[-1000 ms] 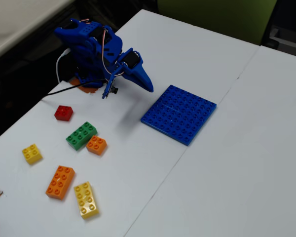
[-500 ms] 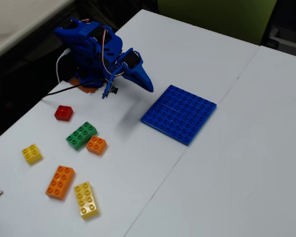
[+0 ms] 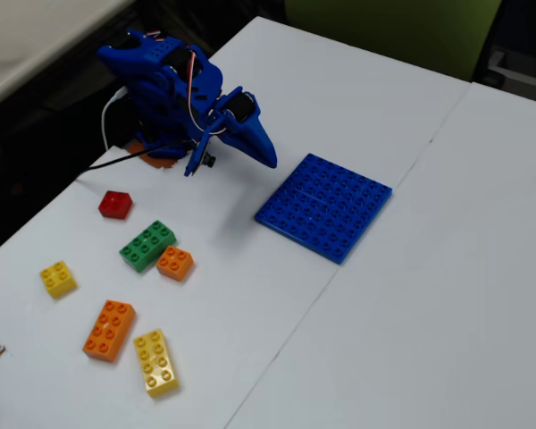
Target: Pick up the 2x2 orange block and go up the 8x8 blue block.
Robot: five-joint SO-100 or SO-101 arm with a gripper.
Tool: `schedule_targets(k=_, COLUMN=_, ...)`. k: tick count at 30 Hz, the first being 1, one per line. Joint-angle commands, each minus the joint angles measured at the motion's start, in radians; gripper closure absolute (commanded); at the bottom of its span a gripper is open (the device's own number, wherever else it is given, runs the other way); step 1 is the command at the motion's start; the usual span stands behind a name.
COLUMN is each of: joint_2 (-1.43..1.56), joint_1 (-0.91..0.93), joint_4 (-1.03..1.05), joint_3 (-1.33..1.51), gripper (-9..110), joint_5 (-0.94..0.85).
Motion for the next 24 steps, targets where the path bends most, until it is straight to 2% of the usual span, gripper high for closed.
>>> schedule_targets(k=1, joint_2=-0.146, joint_1=0.014, joint_4=0.002, joint_3=-0.21, gripper=101, joint_5=-0.017)
schedule_targets(k=4, joint_2=-0.285, joint_1=0.034, joint_4=0.043, joint_3=-0.373, gripper=101, joint_5=-0.025)
schedule_targets(k=9, joint_2=-0.5, joint_1=0.069, joint_4=0.138, joint_3=-0.637, gripper=101, joint_5=-0.153)
schedule_targets(k=17, joint_2=-0.749, joint_1=0.101, joint_4=0.242, joint_3=-0.905, gripper=101, joint_5=-0.532)
schedule_targets(k=24, joint_2=-0.922, joint_1=0.147, joint_4=0.439, joint_3=-1.085, gripper=101, joint_5=-1.005)
